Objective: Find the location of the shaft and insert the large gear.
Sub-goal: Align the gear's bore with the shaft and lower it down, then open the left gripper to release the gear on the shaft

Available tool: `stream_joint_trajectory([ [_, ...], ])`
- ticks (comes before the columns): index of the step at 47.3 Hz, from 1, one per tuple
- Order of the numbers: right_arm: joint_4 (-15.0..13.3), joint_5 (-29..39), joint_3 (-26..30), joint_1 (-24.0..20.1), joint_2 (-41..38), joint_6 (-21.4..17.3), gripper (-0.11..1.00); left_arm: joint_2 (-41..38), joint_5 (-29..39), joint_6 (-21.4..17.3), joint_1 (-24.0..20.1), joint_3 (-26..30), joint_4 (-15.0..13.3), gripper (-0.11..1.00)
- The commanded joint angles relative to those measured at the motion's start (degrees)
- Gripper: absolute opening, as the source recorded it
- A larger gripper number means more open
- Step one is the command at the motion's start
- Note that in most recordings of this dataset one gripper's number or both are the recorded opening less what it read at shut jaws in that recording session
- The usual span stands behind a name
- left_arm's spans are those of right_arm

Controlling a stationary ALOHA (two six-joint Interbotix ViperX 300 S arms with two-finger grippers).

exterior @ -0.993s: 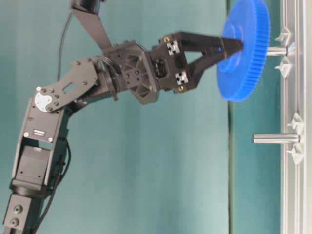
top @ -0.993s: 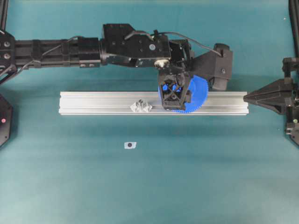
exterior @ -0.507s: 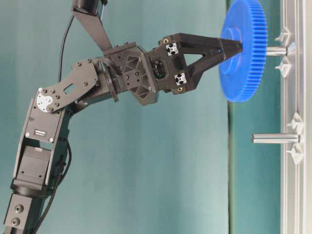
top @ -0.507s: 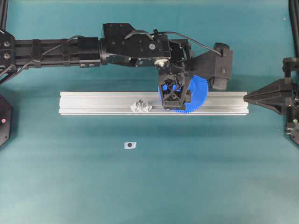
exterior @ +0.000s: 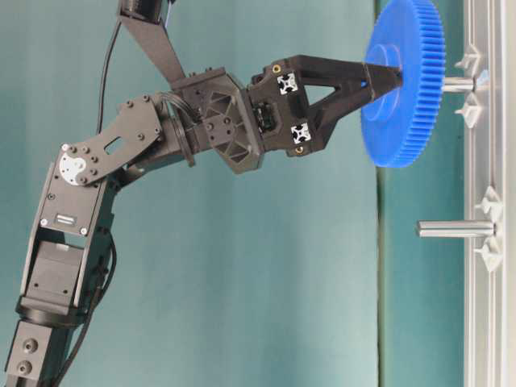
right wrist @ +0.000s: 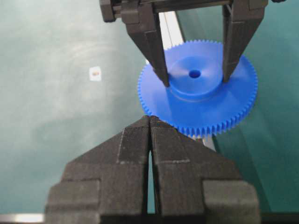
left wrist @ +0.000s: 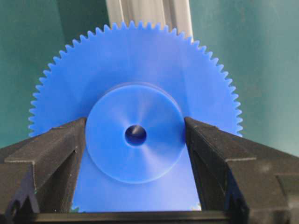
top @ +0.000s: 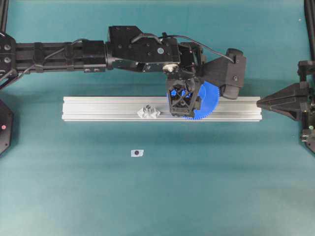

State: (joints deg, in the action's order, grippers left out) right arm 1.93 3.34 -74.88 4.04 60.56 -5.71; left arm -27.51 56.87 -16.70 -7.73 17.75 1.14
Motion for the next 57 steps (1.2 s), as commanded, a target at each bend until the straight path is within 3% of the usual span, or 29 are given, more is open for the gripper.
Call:
stream_joint_trajectory([
  [1, 0.0, -0.4, 0.6, 0.2, -0.3, -0.6, -0.02, 1.6, 0.4, 0.3, 0.0, 0.6, 0.1, 0.72],
  [4, 0.0, -0.4, 0.6, 0.2, -0.3, -0.6, -0.02, 1.7, 0.4, 0.7, 0.0, 0.7, 0.1, 0.72],
  [11, 0.0, -0.4, 0.6, 0.2, -0.3, -0.5, -0.02, 1.7, 0.8, 1.7, 0.0, 1.1, 0.2, 0.89],
  [35, 0.0, -0.4, 0.6, 0.2, -0.4, -0.6, -0.02, 1.4, 1.1, 1.6, 0.3, 5.2, 0.2, 0.87],
  [57, 0.0, -0.4, 0.6, 0.2, -0.3, -0.6, -0.02, 1.3, 2.4, 1.7, 0.3, 5.4, 0.2, 0.87],
])
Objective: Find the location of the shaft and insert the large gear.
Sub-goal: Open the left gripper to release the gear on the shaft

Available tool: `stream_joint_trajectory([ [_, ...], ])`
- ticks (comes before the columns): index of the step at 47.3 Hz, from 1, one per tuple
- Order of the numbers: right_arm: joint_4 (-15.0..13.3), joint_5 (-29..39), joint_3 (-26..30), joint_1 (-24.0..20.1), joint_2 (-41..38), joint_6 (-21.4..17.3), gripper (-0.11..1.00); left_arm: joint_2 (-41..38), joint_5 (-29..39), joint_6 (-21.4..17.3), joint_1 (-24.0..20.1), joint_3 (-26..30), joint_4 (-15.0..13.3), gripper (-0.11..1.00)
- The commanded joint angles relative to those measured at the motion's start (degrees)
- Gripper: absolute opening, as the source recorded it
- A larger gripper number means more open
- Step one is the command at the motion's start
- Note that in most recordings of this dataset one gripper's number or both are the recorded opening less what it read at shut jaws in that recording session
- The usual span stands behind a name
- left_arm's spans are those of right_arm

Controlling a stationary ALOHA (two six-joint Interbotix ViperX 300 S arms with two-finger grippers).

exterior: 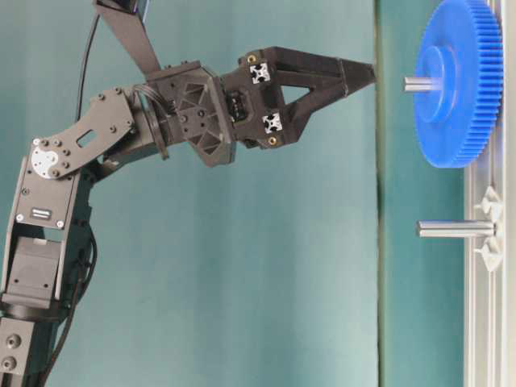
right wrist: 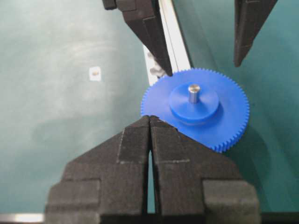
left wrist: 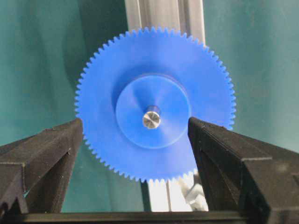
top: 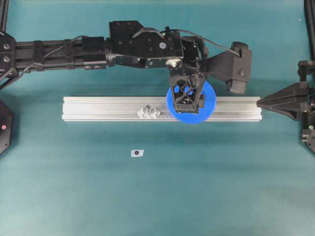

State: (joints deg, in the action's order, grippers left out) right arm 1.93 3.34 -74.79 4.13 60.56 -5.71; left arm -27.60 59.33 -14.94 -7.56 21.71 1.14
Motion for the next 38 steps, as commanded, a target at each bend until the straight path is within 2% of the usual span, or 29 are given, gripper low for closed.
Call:
stream_joint_trajectory([
  [1, 0.0, -0.4, 0.5, 0.1, -0.3, -0.6, -0.02, 1.4, -0.1, -0.1, 0.1, 1.5, 0.2, 0.87],
  [38, 0.0, -0.4, 0.4, 0.1, -0.3, -0.6, -0.02, 3.6, -0.5, 0.4, 1.5, 1.1, 0.2, 0.86],
])
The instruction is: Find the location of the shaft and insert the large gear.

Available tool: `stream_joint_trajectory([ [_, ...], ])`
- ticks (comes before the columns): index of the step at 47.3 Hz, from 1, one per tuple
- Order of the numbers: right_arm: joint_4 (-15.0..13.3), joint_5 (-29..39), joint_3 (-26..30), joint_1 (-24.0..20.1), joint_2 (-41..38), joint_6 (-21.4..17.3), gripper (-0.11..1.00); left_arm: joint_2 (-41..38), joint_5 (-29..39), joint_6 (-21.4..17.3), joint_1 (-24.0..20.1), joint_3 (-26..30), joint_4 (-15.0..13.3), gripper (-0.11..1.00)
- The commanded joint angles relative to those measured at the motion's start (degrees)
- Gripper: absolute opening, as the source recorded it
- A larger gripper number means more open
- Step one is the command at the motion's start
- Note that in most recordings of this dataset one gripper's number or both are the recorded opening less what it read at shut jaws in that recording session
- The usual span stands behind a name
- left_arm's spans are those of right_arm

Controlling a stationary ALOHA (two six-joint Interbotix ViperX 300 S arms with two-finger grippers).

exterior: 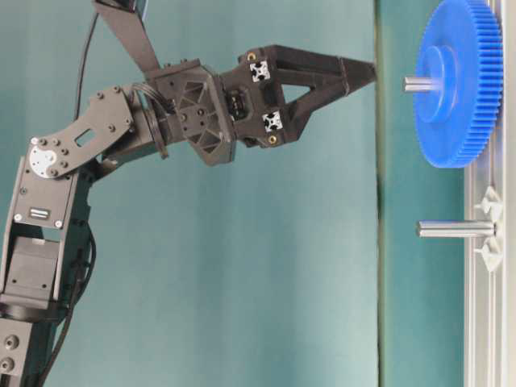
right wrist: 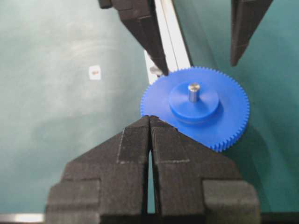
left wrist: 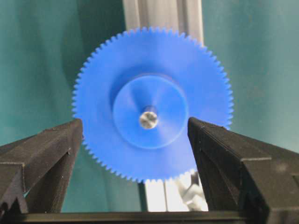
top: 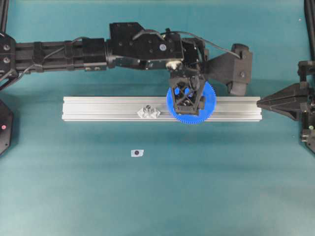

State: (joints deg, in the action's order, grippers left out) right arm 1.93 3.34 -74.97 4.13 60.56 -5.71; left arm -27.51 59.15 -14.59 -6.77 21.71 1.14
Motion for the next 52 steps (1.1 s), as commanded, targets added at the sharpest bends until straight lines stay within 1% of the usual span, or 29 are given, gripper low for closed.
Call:
stream_joint_trajectory([
  [1, 0.1, -0.4, 0.5, 0.1, -0.3, -0.6, -0.02, 3.7, -0.3, 0.1, 0.7, 1.1, 0.2, 0.86],
  [14, 0.0, -0.4, 0.5, 0.1, -0.3, -0.6, -0.02, 7.7, -1.1, 0.5, 0.7, -1.6, 0.1, 0.86],
  [24, 0.0, -0.4, 0.5, 0.1, -0.3, -0.6, -0.02, 12.0, -5.0, 1.8, 0.7, -6.2, 0.2, 0.86],
  [33, 0.0, -0.4, 0.5, 0.1, -0.3, -0.6, -0.02, 17.5, -11.3, 3.6, 0.8, -13.1, 0.2, 0.86],
  [41, 0.1, -0.4, 0.5, 0.1, -0.3, -0.6, -0.02, 21.8, -14.3, 5.1, 0.8, -18.8, 0.2, 0.86],
  [52, 0.0, -0.4, 0.2, 0.1, -0.1, -0.6, -0.02, 26.7, -18.2, 6.4, 0.8, -24.0, 0.2, 0.86],
])
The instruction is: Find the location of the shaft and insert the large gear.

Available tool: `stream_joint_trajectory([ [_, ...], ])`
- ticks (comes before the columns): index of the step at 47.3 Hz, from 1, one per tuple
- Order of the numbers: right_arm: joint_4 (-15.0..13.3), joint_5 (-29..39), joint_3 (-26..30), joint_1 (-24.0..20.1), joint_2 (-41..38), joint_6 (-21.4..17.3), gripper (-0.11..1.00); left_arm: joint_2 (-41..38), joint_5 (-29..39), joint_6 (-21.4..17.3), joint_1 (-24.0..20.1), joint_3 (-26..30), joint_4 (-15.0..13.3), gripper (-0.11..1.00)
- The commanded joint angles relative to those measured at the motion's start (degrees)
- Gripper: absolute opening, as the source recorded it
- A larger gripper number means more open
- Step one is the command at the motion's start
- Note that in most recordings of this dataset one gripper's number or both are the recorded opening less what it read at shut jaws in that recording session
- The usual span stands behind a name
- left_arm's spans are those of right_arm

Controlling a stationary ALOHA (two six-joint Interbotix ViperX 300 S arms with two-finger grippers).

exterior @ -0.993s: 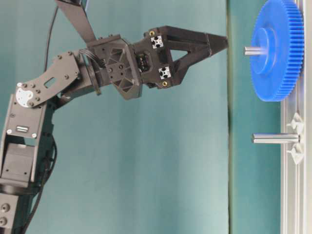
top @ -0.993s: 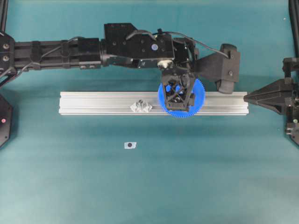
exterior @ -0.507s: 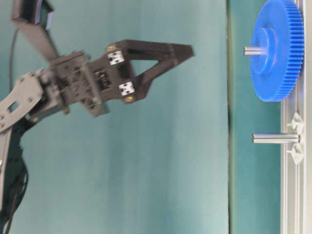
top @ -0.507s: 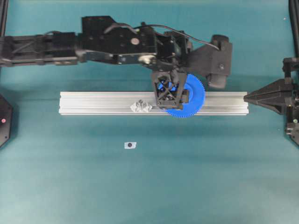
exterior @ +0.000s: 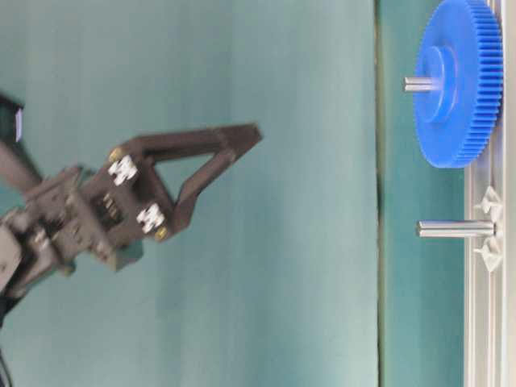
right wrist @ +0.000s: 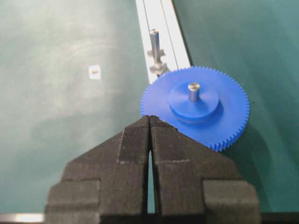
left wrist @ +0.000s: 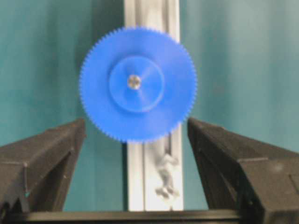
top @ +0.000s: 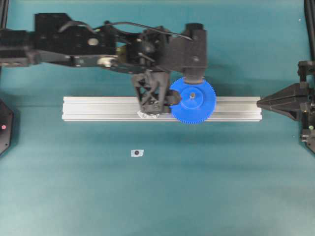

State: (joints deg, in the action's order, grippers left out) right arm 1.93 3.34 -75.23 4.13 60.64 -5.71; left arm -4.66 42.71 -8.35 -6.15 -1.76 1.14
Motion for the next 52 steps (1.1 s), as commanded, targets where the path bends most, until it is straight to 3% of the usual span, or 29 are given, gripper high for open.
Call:
stream_joint_trajectory([
  [1, 0.0, -0.4, 0.4, 0.1, -0.2, -0.6, -0.02, 4.3, -2.2, 0.3, 0.2, -1.1, 0.2, 0.86],
  [28, 0.1, 0.3, -0.3, 0.1, 2.2, -0.6, -0.02, 12.2, -8.4, 3.5, 1.2, -11.6, 0.1, 0.86],
  [52, 0.1, 1.2, -0.5, 0.1, 3.1, -0.7, -0.02, 19.7, -13.5, 3.6, 1.3, -20.4, 0.2, 0.86],
])
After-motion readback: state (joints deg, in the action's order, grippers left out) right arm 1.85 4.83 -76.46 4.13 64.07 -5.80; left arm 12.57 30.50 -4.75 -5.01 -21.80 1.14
